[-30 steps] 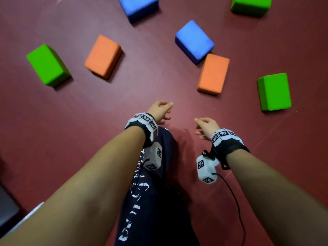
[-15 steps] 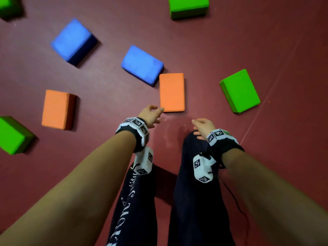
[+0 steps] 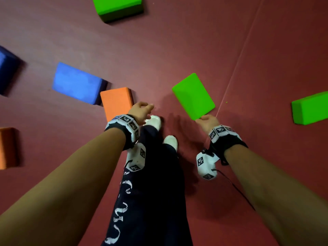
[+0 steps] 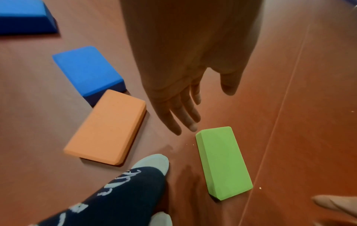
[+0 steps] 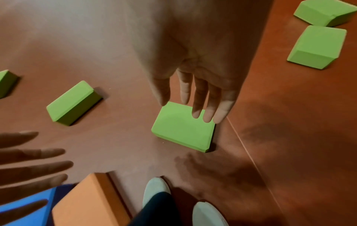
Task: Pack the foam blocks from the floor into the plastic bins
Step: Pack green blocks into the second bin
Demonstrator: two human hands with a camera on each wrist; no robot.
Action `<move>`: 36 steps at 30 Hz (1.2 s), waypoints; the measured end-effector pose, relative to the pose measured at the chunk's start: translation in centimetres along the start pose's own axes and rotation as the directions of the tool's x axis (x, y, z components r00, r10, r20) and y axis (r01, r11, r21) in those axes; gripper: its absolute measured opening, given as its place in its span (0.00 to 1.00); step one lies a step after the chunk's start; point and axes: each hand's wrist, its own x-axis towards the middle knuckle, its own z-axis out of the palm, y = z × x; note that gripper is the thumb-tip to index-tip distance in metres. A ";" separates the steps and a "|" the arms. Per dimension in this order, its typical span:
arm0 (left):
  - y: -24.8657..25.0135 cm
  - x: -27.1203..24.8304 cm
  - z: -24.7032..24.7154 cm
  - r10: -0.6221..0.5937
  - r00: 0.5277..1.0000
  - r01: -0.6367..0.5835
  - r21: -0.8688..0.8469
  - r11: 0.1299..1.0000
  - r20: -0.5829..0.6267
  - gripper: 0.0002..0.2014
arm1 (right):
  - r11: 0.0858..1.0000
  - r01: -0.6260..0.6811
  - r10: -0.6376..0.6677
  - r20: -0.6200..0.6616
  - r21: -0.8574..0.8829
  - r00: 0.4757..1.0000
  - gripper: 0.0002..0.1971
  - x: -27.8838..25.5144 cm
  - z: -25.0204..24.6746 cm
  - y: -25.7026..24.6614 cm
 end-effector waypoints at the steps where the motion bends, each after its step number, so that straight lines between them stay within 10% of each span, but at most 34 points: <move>1: 0.7 0.8 0.8 -0.011 1.000 0.011 0.002 1.000 0.011 0.22 | 1.000 -0.020 0.020 0.006 -0.004 1.000 0.18 0.5 -0.7 0.3; 22: 3.3 28.4 15.7 -0.024 0.998 0.041 0.290 0.956 -0.064 0.37 | 0.951 -0.241 0.241 0.024 0.194 0.970 0.41 28.6 0.0 8.0; 36: 9.7 15.8 18.4 0.103 0.989 -0.068 0.299 0.952 -0.102 0.30 | 0.766 -0.227 0.325 -0.058 0.602 0.944 0.20 19.9 -8.1 8.5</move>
